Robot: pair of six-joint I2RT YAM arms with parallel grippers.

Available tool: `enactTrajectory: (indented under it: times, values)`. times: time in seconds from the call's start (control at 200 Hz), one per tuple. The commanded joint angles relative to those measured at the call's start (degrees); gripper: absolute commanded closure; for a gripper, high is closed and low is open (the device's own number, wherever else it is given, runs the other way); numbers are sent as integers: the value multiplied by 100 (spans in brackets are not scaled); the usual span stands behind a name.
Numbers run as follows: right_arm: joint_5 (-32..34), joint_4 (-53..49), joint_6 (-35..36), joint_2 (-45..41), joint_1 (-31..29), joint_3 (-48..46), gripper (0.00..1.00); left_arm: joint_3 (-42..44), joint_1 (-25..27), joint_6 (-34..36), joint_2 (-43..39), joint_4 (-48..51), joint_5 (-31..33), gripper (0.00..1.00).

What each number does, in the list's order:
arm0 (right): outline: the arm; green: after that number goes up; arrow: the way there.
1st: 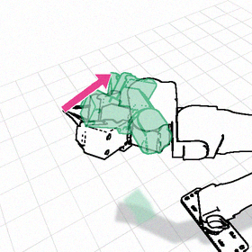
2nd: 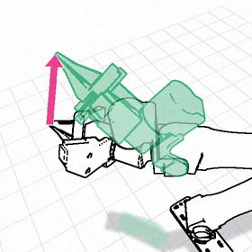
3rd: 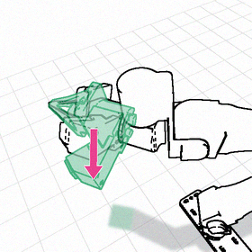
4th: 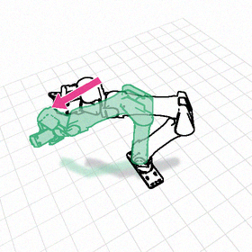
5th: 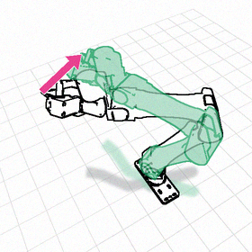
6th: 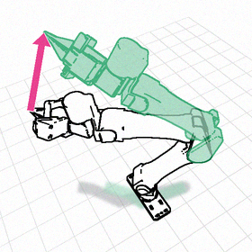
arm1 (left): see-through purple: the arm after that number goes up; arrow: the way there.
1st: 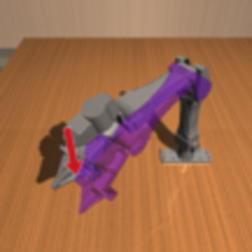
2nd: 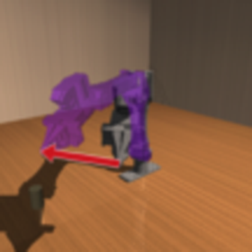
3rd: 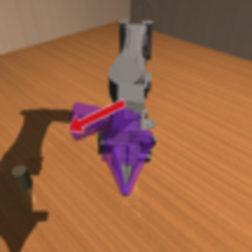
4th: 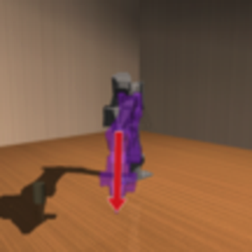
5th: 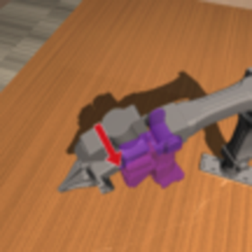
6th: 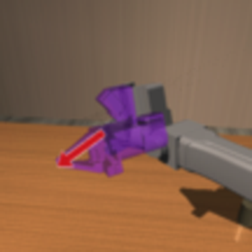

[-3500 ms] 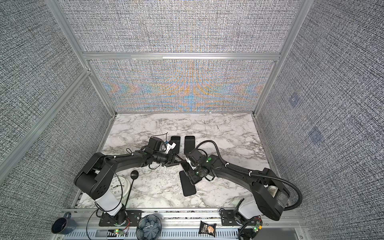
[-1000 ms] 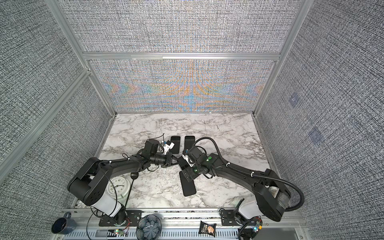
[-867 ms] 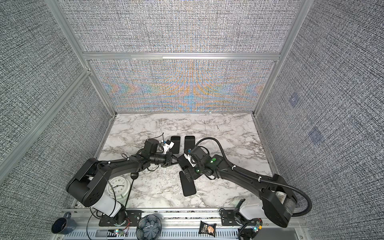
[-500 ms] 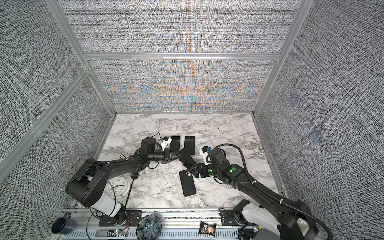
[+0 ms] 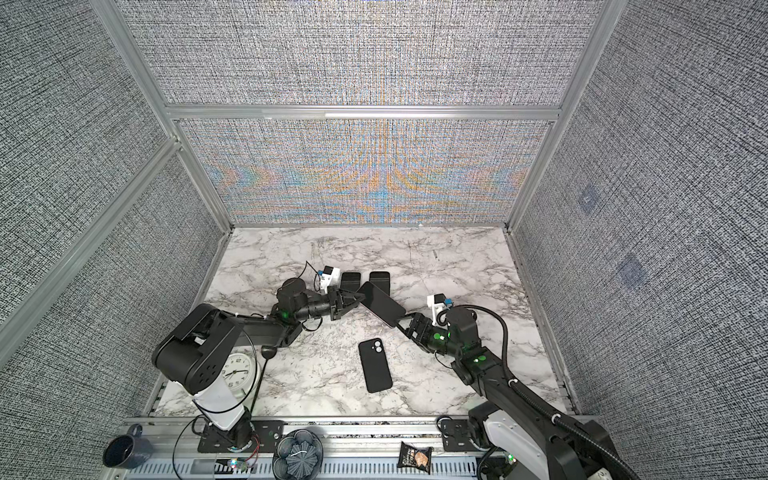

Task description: Put the phone into the phone case

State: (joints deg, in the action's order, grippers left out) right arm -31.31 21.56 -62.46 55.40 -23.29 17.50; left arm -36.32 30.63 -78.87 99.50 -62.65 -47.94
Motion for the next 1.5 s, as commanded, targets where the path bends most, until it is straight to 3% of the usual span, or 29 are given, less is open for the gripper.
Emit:
enactTrajectory:
  times: [0.0, 0.12, 0.525, 0.945, 1.191, 1.356, 1.406, 1.491]
  values:
    - [-124, 1244, -494, 221, 11, 0, 18, -49, 33, -269, 8, -745, 67, 100]
    - [-71, 1729, -633, 446, 51, -16, 22, -42, 48, -286, -1, -786, 84, 100]
    - [-17, 2696, -959, 833, 184, -67, 53, 132, 61, -445, -10, -1096, 136, 100]
    - [-15, 2730, -997, 863, 258, -12, 79, 138, 105, -306, -21, -895, 6, 100]
    - [-90, 2774, -1087, 919, 345, 1, 91, 229, 105, -63, -72, -640, -39, 85]
    - [-246, 2657, -1165, 807, 564, 19, 95, 385, 100, 408, -263, -163, 17, 52]
    - [-363, 2474, -1199, 684, 744, 2, 96, 407, 102, 906, -478, 550, 60, 46]
    - [-607, 1779, -1070, 290, 1089, 32, 99, 140, 148, 2414, -1022, 3081, 358, 40]
